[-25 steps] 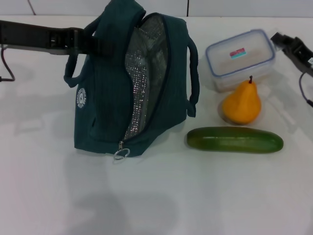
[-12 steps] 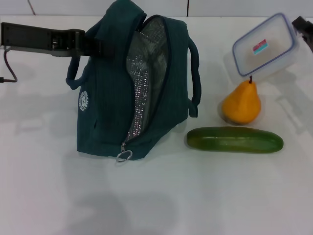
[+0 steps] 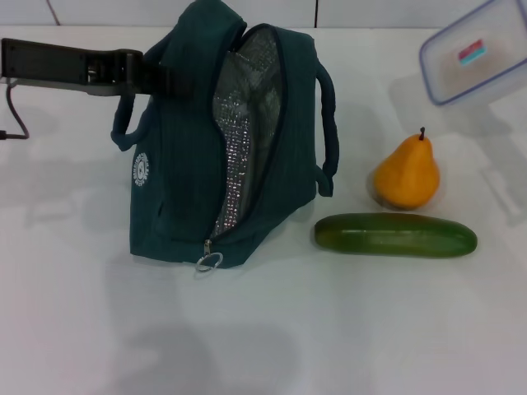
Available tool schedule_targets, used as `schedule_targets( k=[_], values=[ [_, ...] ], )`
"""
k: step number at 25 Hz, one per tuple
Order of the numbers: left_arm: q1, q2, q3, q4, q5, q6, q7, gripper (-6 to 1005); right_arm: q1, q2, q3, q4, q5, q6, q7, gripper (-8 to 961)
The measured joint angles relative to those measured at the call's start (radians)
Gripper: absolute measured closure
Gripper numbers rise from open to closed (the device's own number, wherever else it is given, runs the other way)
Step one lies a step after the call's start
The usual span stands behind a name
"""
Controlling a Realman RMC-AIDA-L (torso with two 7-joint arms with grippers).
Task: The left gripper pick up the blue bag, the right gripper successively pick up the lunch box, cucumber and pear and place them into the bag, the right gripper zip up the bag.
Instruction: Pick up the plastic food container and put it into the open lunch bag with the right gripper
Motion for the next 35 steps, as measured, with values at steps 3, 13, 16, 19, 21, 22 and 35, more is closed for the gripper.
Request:
schedule_targets(
  k=[3, 13, 16, 19, 21, 22, 35],
  values=[
    [0.001, 0.0, 0.0, 0.0, -0.001, 0.0, -0.001, 955, -0.008, 0.0, 0.0, -0.011, 0.039, -0.08, 0.043, 827],
    [-0.003, -0.006, 0.001, 0.0, -0.001, 0.002, -0.002, 955, 0.08, 0.0, -0.007, -0.078, 0.065, -0.263, 0.241, 818],
    [-0.007, -0.007, 0.002, 0.0, -0.001, 0.002, -0.002, 955, 0.147, 0.0, -0.02, -0.062, 0.064, -0.296, 0.27, 815],
    [-0.009, -0.008, 0.001, 0.0, -0.001, 0.001, -0.006, 955, 0.223, 0.0, -0.04, -0.032, 0.063, -0.319, 0.286, 813],
    [-0.012, -0.01, 0.0, 0.0, -0.002, 0.001, -0.007, 955, 0.263, 0.0, -0.064, -0.01, 0.062, -0.326, 0.29, 811],
    [-0.013, -0.011, 0.0, 0.0, -0.002, 0.001, -0.007, 955, 0.284, 0.0, -0.081, -0.001, 0.062, -0.326, 0.291, 810],
    [-0.005, -0.016, 0.006, 0.0, -0.042, 0.006, -0.008, 954, 0.28, 0.0, -0.403, -0.072, 0.06, -0.132, 0.289, 798]
  ],
)
